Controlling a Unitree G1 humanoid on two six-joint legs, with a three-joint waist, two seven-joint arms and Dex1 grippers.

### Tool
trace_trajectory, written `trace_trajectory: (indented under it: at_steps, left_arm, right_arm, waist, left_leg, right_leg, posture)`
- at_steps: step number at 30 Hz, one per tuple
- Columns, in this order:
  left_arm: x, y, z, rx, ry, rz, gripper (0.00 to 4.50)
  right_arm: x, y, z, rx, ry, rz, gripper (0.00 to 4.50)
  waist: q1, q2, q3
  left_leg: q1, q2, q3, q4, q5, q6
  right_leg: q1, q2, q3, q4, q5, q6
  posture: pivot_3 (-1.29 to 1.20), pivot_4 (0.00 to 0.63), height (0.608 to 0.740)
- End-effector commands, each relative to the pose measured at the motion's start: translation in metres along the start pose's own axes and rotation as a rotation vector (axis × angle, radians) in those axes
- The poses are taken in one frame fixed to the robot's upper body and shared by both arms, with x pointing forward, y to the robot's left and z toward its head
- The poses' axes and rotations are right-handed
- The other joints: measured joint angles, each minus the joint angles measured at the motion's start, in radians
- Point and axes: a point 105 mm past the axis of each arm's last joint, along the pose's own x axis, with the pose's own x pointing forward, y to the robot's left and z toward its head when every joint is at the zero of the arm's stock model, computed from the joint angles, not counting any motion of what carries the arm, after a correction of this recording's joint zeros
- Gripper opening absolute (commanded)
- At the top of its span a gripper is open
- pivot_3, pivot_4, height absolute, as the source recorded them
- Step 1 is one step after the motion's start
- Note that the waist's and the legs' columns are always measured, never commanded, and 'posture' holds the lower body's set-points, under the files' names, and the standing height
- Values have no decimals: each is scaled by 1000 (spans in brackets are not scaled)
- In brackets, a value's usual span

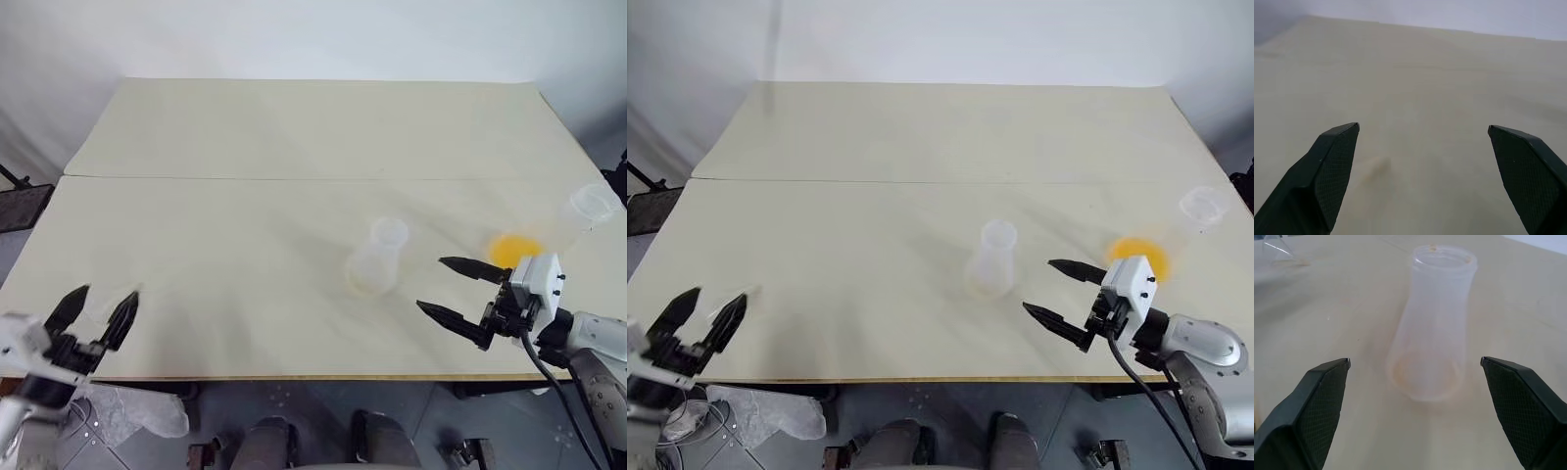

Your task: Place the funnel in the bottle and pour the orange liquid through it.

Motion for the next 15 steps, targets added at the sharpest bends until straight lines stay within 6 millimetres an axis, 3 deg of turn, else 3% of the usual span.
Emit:
trace_trajectory:
  at_steps: [1,7,15]
  left_arm:
    - [-23,6,19,34,-72,97,4482]
    - [-34,15,21,18,-58,158,4482]
    - [-18,16,12,-10,-3,108,4482]
  right_arm:
    - [-3,-1,0,3,-13,19,4500]
    - [-4,-5,-9,15,-12,42,4500]
    - [-5,-6,-11,6,-19,42,4500]
  waist:
    - [-1,-1,0]
    - [-1,0,0]
    - [-3,0,0]
  left_leg:
    - [0,0,0,0,0,0]
    - [0,0,0,0,-1,1]
    - [0,-1,0,0,-2,2]
  right_leg:
    - [0,-1,0,-1,0,0]
    - [0,-3,-1,-4,-1,-3]
    - [0,-4,-1,-4,-1,-3]
  posture:
    - [0,150,740]
    - [0,150,740]
    - [0,150,740]
